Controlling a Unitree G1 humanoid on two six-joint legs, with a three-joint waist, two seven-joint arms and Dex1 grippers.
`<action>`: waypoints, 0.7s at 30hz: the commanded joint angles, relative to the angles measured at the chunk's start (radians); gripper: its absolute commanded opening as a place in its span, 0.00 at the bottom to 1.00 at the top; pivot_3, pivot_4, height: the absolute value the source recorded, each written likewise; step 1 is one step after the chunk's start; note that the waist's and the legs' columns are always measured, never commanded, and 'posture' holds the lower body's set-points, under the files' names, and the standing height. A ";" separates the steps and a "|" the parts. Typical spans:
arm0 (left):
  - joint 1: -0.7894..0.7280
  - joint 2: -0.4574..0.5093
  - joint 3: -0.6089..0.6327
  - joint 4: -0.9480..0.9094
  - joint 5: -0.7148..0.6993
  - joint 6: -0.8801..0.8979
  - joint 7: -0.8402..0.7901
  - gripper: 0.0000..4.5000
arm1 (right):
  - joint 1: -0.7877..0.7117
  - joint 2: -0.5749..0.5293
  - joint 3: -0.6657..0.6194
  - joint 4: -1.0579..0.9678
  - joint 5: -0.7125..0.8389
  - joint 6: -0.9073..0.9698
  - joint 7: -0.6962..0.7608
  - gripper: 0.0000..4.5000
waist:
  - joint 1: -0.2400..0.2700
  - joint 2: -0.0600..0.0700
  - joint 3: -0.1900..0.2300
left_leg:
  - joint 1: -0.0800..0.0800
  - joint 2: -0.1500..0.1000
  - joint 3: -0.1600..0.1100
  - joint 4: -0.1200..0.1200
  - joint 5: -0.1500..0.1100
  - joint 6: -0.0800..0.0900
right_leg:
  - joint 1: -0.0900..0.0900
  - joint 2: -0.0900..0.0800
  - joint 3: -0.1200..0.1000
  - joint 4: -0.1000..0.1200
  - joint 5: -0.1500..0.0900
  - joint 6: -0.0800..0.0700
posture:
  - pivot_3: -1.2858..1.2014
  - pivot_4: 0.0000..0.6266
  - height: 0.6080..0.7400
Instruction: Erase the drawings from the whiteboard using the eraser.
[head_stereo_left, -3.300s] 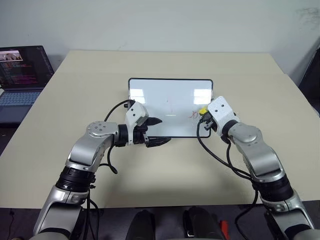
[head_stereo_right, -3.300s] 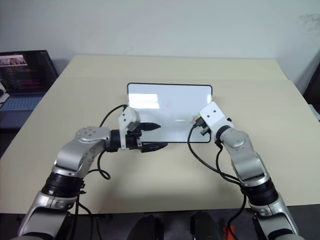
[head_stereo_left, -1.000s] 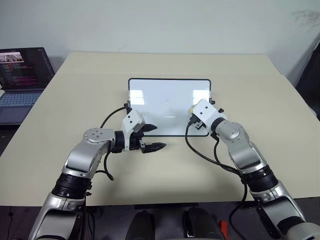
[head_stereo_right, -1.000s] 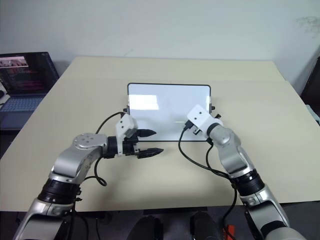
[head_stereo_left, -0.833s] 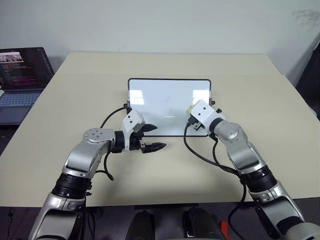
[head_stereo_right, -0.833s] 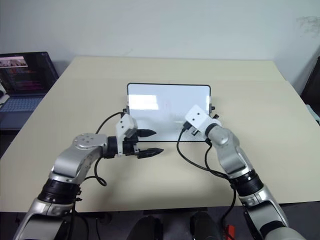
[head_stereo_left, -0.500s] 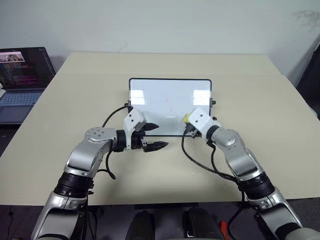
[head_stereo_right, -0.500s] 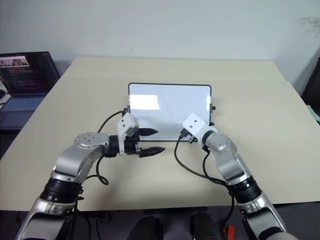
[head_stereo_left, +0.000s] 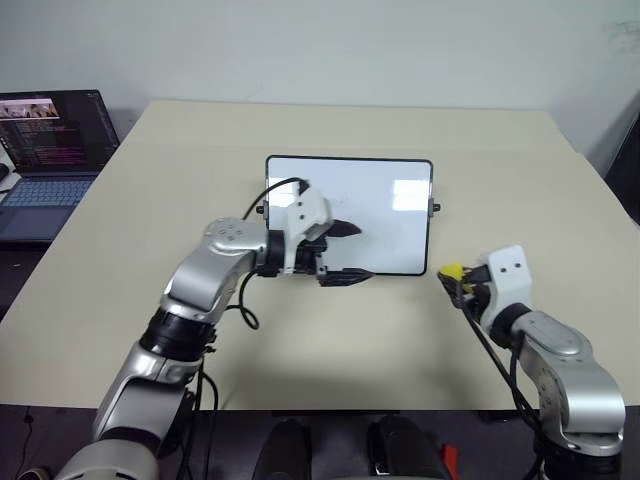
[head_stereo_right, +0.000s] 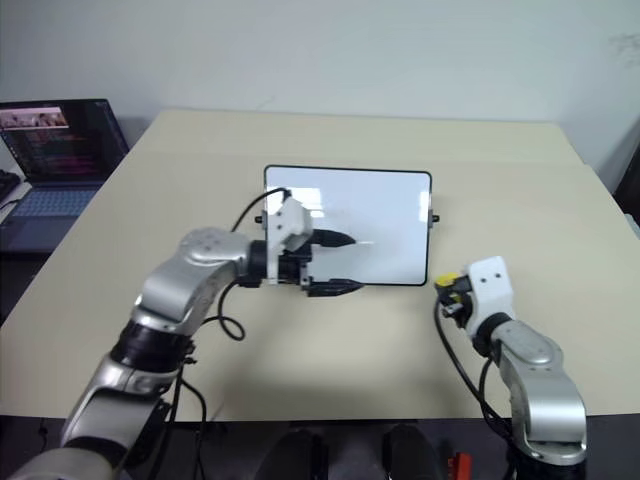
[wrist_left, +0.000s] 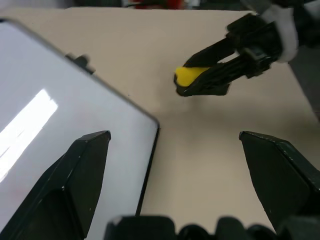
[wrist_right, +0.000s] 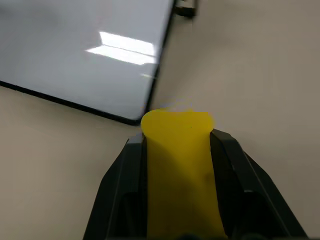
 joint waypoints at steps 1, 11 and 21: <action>-0.042 -0.021 -0.035 0.034 0.029 -0.074 -0.047 1.00 | -0.020 -0.003 -0.036 0.029 0.021 -0.031 -0.039 0.30 | -0.009 0.000 0.000 | 0.000 0.000 0.000 0.000 0.000 0.000 | 0.000 0.001 0.000 0.000 0.000 0.000 | 0.52 0.24 1.00; -0.095 -0.099 -0.092 0.219 0.135 -0.250 -0.082 1.00 | -0.121 -0.054 -0.030 0.304 0.019 -0.179 -0.103 0.30 | -0.008 0.001 0.000 | -0.001 0.000 -0.001 0.000 0.000 0.000 | 0.000 0.004 0.000 0.000 0.000 -0.003 | 0.52 0.24 1.00; -0.078 -0.135 -0.093 0.254 0.198 -0.315 -0.068 1.00 | -0.168 -0.044 -0.058 0.422 0.066 -0.241 -0.143 0.74 | -0.008 0.001 0.001 | -0.001 0.000 -0.001 -0.001 0.000 0.001 | 0.000 0.003 -0.001 0.000 0.001 -0.004 | 0.52 0.24 1.00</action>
